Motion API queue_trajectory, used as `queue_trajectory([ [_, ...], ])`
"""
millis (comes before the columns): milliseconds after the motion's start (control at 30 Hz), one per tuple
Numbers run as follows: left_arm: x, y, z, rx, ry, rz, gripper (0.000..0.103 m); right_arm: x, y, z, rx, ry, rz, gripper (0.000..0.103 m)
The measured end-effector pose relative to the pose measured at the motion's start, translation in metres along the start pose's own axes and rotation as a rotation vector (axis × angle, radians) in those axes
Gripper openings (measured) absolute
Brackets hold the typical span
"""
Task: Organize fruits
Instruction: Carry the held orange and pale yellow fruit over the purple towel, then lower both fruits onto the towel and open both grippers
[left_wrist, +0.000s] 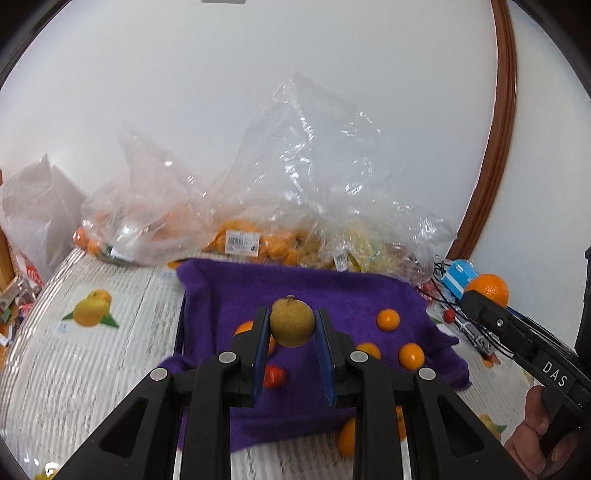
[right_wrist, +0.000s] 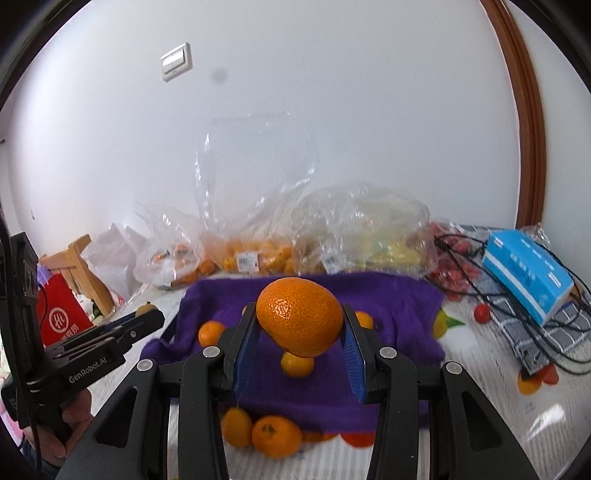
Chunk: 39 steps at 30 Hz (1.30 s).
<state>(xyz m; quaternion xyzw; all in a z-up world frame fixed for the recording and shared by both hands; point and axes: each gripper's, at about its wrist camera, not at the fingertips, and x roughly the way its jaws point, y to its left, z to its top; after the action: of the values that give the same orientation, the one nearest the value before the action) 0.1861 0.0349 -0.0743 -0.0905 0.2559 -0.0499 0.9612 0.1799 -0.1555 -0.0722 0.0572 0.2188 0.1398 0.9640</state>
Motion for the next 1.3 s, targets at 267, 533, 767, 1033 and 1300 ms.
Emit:
queue_trajectory([
  [267,0.036,-0.002,0.002,-0.041,0.022,-0.015,0.023,0.036,-0.008,0.019,0.018,0.011,-0.008,0.043],
  [533,0.052,0.006,-0.017,-0.035,0.04,0.017,0.023,0.06,-0.026,-0.006,0.026,0.063,-0.031,0.043],
  [767,0.059,0.012,-0.021,-0.063,0.057,0.011,0.023,0.069,-0.044,-0.012,0.056,0.085,-0.074,0.043],
  [1033,0.06,0.012,-0.021,-0.064,0.066,-0.003,0.023,0.087,-0.042,-0.024,0.05,0.144,-0.072,0.043],
  [1300,0.067,0.009,-0.022,-0.051,0.093,-0.013,0.023,0.096,-0.042,-0.031,0.036,0.185,-0.09,0.043],
])
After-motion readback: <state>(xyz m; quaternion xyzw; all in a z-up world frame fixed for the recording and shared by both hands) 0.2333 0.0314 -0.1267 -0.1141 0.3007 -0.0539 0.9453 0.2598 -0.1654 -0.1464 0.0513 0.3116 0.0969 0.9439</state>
